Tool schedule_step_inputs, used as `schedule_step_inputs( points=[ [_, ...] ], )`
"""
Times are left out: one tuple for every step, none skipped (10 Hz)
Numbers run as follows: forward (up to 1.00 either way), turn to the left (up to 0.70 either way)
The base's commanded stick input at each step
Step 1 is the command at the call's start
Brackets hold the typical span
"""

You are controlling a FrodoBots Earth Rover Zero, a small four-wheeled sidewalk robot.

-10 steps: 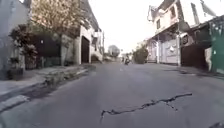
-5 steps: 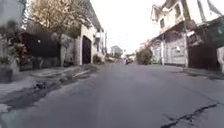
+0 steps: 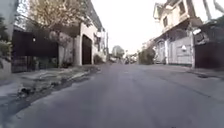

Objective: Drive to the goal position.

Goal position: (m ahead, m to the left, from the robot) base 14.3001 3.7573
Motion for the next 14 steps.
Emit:
schedule_step_inputs(
  points=[
    [1.0, -0.39],
    [1.0, -0.39],
    [1.0, -0.39],
    [1.0, -0.39],
    [1.0, -0.23],
    [1.0, 0.01],
    [1.0, 0.01],
    [1.0, 0.01],
    [1.0, 0.01],
    [1.0, 0.01],
    [1.0, 0.01],
    [1.0, -0.02],
    [1.0, -0.27],
    [1.0, -0.39]
  ],
)
